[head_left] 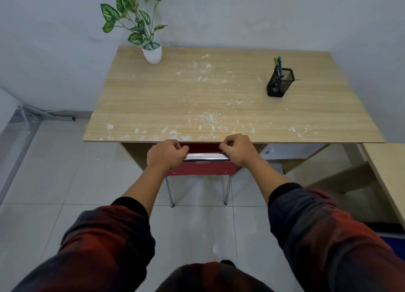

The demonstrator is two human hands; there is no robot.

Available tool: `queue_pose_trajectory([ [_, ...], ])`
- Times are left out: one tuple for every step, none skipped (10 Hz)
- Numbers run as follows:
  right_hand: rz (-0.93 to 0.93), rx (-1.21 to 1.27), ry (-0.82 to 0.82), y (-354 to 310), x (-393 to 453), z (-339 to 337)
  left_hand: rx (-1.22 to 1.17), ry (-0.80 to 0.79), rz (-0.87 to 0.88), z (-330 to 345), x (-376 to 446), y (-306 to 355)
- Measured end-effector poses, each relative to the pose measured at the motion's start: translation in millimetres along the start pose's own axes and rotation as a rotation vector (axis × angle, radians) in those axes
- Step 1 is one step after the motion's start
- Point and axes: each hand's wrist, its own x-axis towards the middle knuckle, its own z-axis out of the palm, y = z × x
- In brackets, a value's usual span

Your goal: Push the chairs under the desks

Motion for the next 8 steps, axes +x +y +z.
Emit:
queue_pose_trajectory([
  [0.005, -0.069, 0.016, -5.6, -1.2, 0.6, 0.004, -0.013, 0.012, -1.8, 1.4, -2.6],
  [0.101, -0.312, 0.019, -17.5, -4.2, 2.6, 0.029, 0.017, 0.007, -2.2, 2.9, -2.7],
  [0.186, -0.458, 0.124, -23.3, -13.8, 3.8, 0.101, 0.142, -0.012, 2.5, -4.2, 2.9],
  [0.26, -0.459, 0.069, -20.2, -31.3, 10.9, 0.142, 0.151, -0.044, 10.0, -20.3, 10.0],
  [0.239, -0.353, -0.039, -12.0, -44.2, 10.5, 0.204, -0.021, -0.027, 9.1, -36.6, 14.5],
  [0.245, -0.302, -0.121, -15.8, -56.4, -0.5, 0.208, -0.233, 0.052, -4.9, -48.3, 17.2],
  [0.212, -0.281, -0.183, -29.1, -63.6, -12.5, 0.2, -0.345, 0.124, -21.8, -56.2, 22.7],
  [0.161, -0.196, -0.16, -59.7, -69.0, -32.7, 0.132, -0.334, 0.203, -44.5, -52.1, 34.0],
])
